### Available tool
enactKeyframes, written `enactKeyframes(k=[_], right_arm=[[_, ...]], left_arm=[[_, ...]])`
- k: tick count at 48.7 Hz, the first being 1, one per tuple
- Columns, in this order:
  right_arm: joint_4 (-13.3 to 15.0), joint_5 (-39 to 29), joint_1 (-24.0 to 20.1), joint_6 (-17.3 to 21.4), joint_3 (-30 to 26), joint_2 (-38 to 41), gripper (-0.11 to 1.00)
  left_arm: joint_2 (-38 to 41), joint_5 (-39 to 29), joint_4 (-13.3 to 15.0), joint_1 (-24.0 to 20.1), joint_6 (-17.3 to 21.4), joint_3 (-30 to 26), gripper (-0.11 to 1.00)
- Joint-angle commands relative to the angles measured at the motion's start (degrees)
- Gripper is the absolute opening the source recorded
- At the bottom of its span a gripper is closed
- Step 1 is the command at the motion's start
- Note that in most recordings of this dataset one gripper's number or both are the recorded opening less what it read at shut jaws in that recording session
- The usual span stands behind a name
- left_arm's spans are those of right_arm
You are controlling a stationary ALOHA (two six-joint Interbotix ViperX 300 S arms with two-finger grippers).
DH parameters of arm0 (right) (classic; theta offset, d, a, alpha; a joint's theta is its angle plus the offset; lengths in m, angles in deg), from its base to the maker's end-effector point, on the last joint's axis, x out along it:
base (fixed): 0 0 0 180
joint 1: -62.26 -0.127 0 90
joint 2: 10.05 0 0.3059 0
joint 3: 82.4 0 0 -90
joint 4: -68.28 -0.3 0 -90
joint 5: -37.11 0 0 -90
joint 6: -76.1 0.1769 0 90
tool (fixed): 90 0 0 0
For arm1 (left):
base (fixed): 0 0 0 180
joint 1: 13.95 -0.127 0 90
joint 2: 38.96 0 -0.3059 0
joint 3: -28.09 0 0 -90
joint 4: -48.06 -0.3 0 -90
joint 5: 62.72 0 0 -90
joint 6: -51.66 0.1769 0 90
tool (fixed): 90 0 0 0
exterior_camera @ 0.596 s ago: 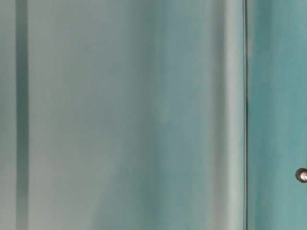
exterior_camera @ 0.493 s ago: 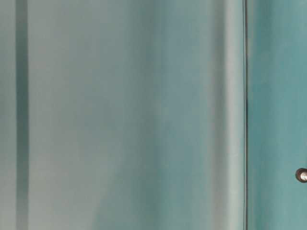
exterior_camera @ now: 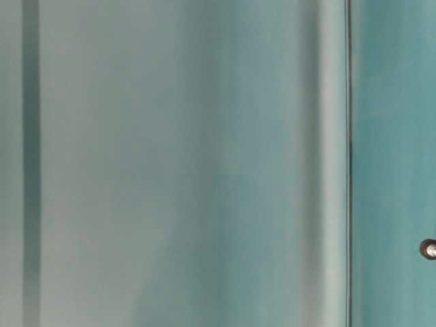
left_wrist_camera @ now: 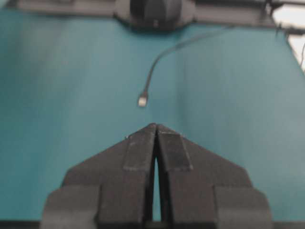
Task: Insert the USB cable into the female connector supported by the left arm.
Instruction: 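Move left gripper to the white clamp and grasp it around the connector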
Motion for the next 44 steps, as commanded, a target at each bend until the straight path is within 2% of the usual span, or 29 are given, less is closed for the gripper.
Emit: enactKeyframes(k=[1, 10, 19, 25, 28, 33, 35, 44], right_arm=[[0.09, -0.18, 0.53, 0.09, -1.67, 0.35, 0.01], [0.09, -0.7, 0.88, 0.62, -1.49, 2.37, 0.01], [0.09, 0.35, 0.88, 1.58, -2.72, 8.7, 0.01], [0.09, 2.11, 1.05, 1.58, -2.72, 11.16, 0.01], [0.09, 3.16, 1.05, 1.67, -2.64, 11.6, 0.01], [0.09, 4.13, 1.05, 2.55, -2.37, 12.22, 0.01], [0.09, 4.31, 1.05, 3.16, -2.37, 12.57, 0.01], [0.09, 4.31, 1.14, 8.26, -2.37, 16.08, 0.01]], left_arm=[[1.41, 0.88, 0.0, 0.0, -0.26, -1.05, 0.04], [4.13, 0.35, 0.09, 0.0, -0.35, 1.41, 0.04], [5.8, 1.58, 0.0, -0.44, 0.0, 3.96, 0.05], [6.77, 2.9, 0.0, -0.53, 0.09, 5.36, 0.19], [7.56, 4.57, -0.18, -0.53, 0.26, 6.15, 0.33], [9.4, 9.76, -0.35, -0.53, 0.44, 8.44, 0.63], [10.46, 11.87, -0.35, -0.53, 0.62, 9.32, 0.71], [16.44, 18.63, -0.35, -0.53, 3.34, 10.55, 0.65]])
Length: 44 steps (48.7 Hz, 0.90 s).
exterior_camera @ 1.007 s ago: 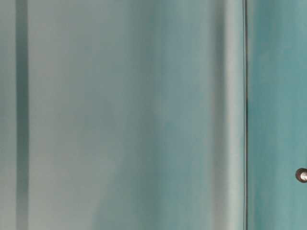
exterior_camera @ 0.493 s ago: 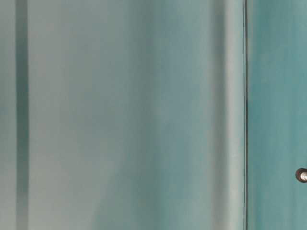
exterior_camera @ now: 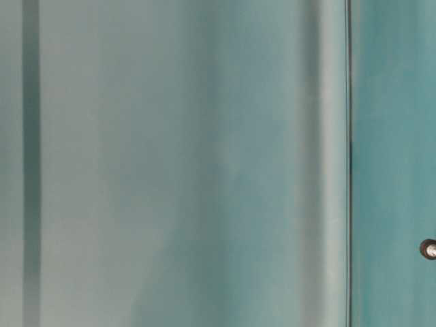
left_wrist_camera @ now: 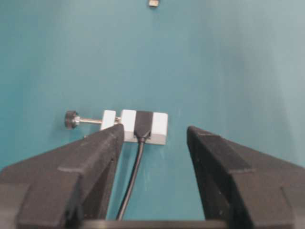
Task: Insert the USB cable into the female connector supported by the left arm.
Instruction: 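Move left gripper to the white clamp and grasp it around the connector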
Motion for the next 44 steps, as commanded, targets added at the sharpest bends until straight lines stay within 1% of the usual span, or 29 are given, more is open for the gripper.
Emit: enactKeyframes(k=[1, 5, 15, 23, 32, 36, 44], right_arm=[[0.09, 0.79, 0.18, 1.85, -1.05, 2.11, 0.01], [0.09, 1.05, 0.18, 3.43, -0.88, 4.39, 0.01], [0.09, 5.98, 1.58, 3.6, 0.62, 10.72, 0.01], [0.09, 11.95, 1.93, 3.6, 3.52, 17.05, 0.01], [0.09, 22.06, 1.93, 3.6, 5.98, 23.2, 0.02], [0.09, 24.96, 1.93, 3.6, 5.98, 25.22, 0.09], [0.09, 23.91, 1.85, 3.52, 5.27, 26.81, 0.35]], left_arm=[[3.34, 3.43, -0.18, -0.09, 2.46, -0.62, 0.65], [7.29, 6.06, -0.18, -0.09, 3.87, -0.88, 0.65], [16.44, 15.29, 0.26, -0.09, 2.99, -1.23, 0.65], [22.68, 20.13, 0.26, -0.53, 1.49, -1.85, 0.65], [27.6, 22.68, 0.26, -2.02, 0.62, -2.11, 0.65], [28.48, 22.5, 0.26, -2.37, 0.62, -2.11, 0.65], [28.92, 22.32, 0.26, -2.81, 0.62, -2.11, 0.65]])
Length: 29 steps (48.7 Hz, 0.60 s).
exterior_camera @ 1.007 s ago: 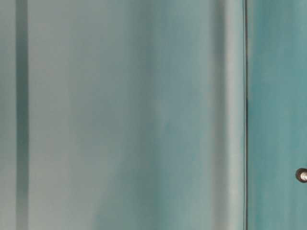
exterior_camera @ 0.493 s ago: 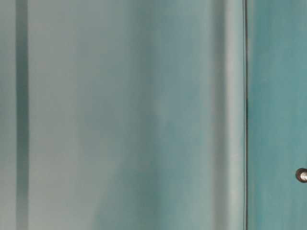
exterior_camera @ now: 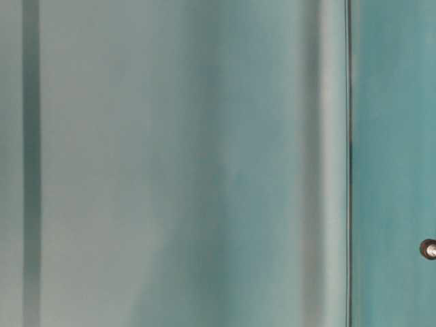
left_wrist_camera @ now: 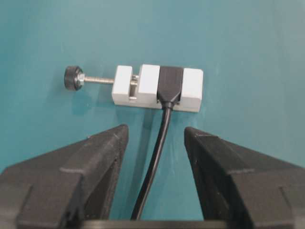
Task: Insert the USB cable into the female connector supported by the left arm.
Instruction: 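Move left gripper to the white clamp and grasp it around the connector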
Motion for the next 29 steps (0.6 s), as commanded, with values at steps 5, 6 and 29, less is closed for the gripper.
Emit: enactKeyframes(k=[5, 6, 29], right_arm=[[0.09, -1.05, 0.0, -0.44, -1.05, 0.09, 0.44], [0.18, -0.97, 0.0, -0.44, -1.05, 0.09, 0.44], [0.26, -0.44, -0.44, -2.11, -2.11, 8.7, 0.45]], left_arm=[[0.09, 0.44, 0.09, -0.88, -0.53, -0.62, 0.67], [0.26, 0.44, 0.09, -0.97, -0.44, -0.62, 0.67], [6.59, 0.97, 0.09, -0.97, -0.09, -3.69, 0.75]])
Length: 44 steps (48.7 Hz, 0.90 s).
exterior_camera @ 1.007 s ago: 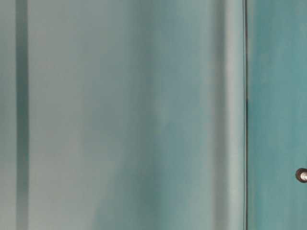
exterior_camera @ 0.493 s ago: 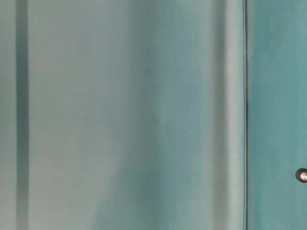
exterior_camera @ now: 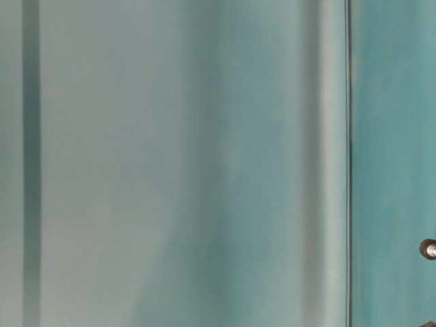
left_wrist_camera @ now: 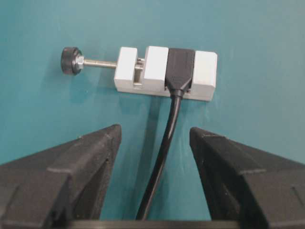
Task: Insert the USB cable into the female connector supported by the left arm.
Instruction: 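Move left gripper to the white clamp and grasp it around the connector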
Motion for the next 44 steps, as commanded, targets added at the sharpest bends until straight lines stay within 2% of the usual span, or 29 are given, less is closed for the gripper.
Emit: enactKeyframes(k=[1, 10, 22, 33, 44], right_arm=[[0.09, 0.7, -0.18, -0.09, -0.97, 0.97, 0.45], [0.0, 2.55, 0.09, -0.09, -1.58, 2.37, 0.47], [-0.18, 2.55, 0.88, -0.09, -1.76, 2.55, 0.58], [-0.18, 2.64, 0.88, -0.09, -2.29, 3.08, 0.58], [0.0, 2.99, 0.88, -0.09, -3.25, 6.77, 0.58]], left_arm=[[0.35, 0.62, 0.18, -0.18, -0.18, -1.05, 0.75], [0.44, 0.62, 0.18, -0.18, -0.18, -1.14, 0.75], [0.44, 0.53, 0.18, -0.18, -0.26, -1.41, 0.75], [0.44, 0.62, 0.18, -0.18, -0.09, -1.67, 0.75], [0.44, 0.26, 0.18, -0.18, 0.26, -1.67, 0.75]])
